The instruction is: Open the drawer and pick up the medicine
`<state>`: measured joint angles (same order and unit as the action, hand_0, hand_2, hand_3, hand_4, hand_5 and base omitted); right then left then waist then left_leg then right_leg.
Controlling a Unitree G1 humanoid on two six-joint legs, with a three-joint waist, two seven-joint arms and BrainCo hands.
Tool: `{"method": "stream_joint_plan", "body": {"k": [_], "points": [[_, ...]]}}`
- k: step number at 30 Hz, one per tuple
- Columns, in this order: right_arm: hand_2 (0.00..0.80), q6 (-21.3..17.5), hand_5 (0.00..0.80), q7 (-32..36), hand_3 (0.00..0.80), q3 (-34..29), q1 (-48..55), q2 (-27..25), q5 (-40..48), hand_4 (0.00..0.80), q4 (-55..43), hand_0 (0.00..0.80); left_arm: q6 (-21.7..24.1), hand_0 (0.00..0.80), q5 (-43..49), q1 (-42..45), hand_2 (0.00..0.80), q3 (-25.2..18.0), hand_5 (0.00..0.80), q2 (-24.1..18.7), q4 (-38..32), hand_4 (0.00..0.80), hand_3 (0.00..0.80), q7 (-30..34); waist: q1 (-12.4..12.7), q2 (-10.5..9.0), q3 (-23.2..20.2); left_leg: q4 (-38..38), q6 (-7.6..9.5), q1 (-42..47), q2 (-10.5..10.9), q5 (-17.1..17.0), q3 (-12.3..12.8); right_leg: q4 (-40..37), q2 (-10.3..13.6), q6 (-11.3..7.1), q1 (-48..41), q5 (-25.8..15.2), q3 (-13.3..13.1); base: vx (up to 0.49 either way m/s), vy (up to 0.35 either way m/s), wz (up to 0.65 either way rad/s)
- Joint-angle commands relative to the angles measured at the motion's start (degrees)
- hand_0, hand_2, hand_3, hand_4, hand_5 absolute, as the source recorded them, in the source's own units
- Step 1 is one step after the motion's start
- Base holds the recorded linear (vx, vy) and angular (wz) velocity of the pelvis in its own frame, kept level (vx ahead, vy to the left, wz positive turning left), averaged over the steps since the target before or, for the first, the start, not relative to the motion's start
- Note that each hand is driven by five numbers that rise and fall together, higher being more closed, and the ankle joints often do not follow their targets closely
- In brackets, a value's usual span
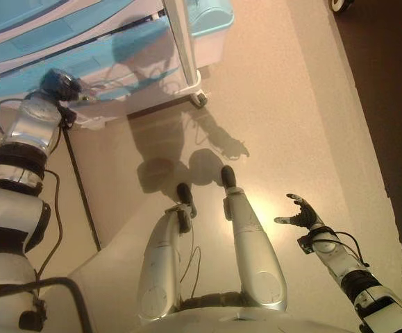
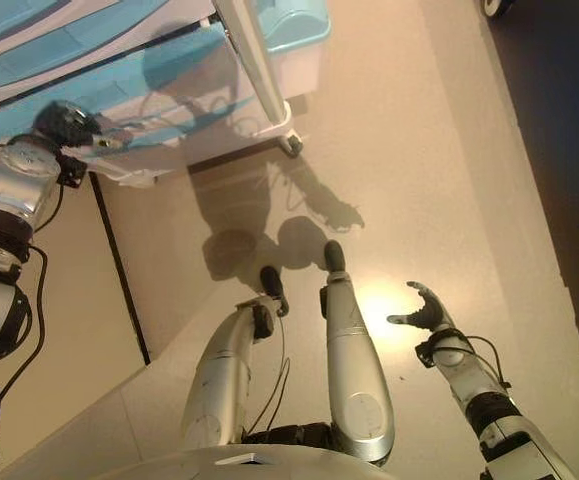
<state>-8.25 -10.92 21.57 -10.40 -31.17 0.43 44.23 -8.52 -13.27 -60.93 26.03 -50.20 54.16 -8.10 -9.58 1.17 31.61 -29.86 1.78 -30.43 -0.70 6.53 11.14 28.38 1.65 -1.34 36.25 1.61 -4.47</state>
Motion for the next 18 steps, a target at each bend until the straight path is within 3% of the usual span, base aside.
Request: {"method": "stream_joint_plan", "body": {"k": [1,5,11,18], "points": [[0.000,-0.8,0.000,-1.0,0.000,2.0,2.3,0.2,-0.7,0.000,-1.8,0.000,2.9,0.000,-1.6,-0.6,0.000,-4.9,0.000,-4.0,0.4,0.000,0.000,-2.4,0.1,-1.34,-2.0,-0.2,2.20,2.5,3.2,4.6,0.5,-1.6,-1.5,0.05,-4.1,3.3,3.1,-0.010,-0.009,-0.05],[0.000,-0.5,0.000,-1.3,0.000,1.6,2.1,1.4,-0.9,0.000,-2.1,0.000,3.5,0.000,-3.9,5.3,0.000,-6.5,0.000,-1.0,-2.3,0.000,0.000,0.5,0.8,-1.20,-2.1,1.7,2.24,3.7,3.6,4.1,0.2,-2.9,-1.6,-0.25,-5.0,2.9,3.0,0.000,0.000,0.00],[0.000,-1.3,0.000,-0.8,0.000,-0.1,3.0,3.4,-1.4,0.000,-1.0,0.000,9.2,0.000,-7.5,20.8,0.000,-10.3,0.000,5.9,-6.7,0.000,0.000,5.2,2.6,-0.80,-3.7,5.7,2.03,7.7,4.6,2.9,-1.5,-6.3,-0.8,-0.87,-9.1,2.2,3.4,0.011,-0.010,0.01],[0.000,-3.3,0.000,2.2,0.000,-3.2,5.8,6.3,-1.3,0.000,2.7,0.000,18.7,0.000,-14.3,42.1,0.000,-14.1,0.000,18.9,-10.5,0.000,0.000,10.8,6.2,-0.48,-7.8,13.6,0.92,14.4,5.9,-0.1,-5.1,-13.1,0.8,-1.49,-17.3,1.3,6.0,0.041,-0.042,0.18]]}}
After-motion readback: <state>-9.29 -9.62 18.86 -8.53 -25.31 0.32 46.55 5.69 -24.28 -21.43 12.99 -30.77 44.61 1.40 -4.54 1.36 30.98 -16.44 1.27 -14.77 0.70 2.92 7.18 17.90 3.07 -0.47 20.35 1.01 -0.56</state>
